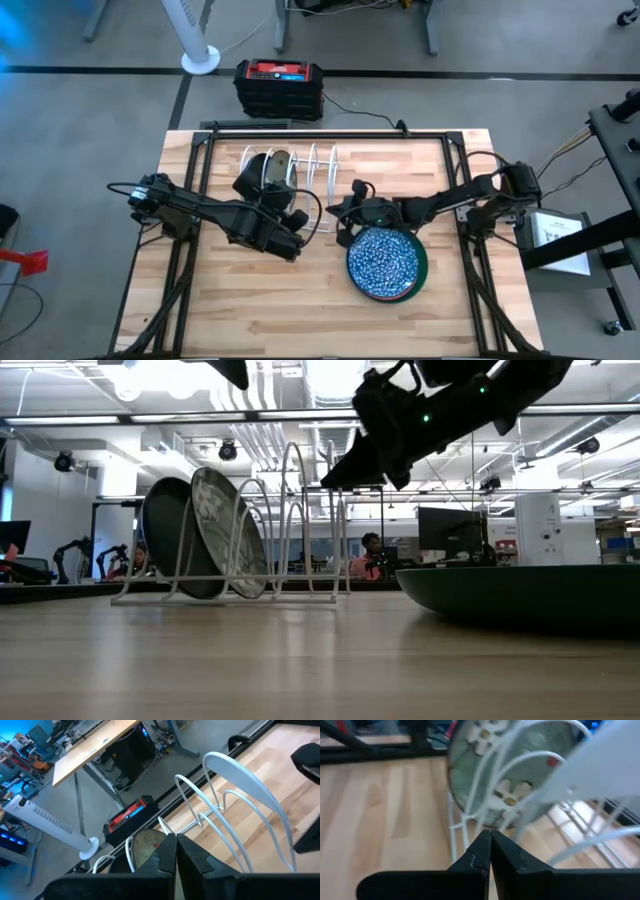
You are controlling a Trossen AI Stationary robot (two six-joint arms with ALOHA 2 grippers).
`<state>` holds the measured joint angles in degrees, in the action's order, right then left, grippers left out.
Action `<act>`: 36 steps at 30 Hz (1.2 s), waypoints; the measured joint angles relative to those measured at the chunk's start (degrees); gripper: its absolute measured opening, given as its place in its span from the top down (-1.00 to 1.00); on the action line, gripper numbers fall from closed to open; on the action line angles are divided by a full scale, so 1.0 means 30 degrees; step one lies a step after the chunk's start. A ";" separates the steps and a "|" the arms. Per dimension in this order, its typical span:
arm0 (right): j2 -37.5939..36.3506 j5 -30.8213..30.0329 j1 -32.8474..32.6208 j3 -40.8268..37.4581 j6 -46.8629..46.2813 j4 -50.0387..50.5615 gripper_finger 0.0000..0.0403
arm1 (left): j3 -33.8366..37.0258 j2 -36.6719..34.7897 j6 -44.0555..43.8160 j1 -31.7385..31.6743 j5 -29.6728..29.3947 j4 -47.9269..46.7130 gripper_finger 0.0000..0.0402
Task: Sort dishes
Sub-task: Adjust the white dish rack, then put the blue pattern plate into the white dish rack
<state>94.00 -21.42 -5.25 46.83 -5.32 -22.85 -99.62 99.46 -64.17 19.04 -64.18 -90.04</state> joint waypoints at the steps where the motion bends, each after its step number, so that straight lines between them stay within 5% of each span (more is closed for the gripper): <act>1: 0.0013 -0.0320 0.0023 -0.0009 0.0000 0.0050 1.00 | 0.0004 0.0000 -0.0048 0.0004 0.0000 0.0003 1.00; 28: -0.0399 -0.0971 0.1489 -0.0024 -0.0152 0.1263 1.00 | 0.0011 0.0000 -0.0222 0.0000 -0.0459 0.0004 1.00; 36: -0.2327 -0.0909 0.0522 -0.0038 -0.1940 0.6419 1.00 | 0.0011 0.0000 -0.0309 0.0057 -0.0401 0.0220 1.00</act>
<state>87.02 -24.14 -3.68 46.72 -11.14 -3.60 -99.59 99.46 -65.10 19.21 -65.39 -89.38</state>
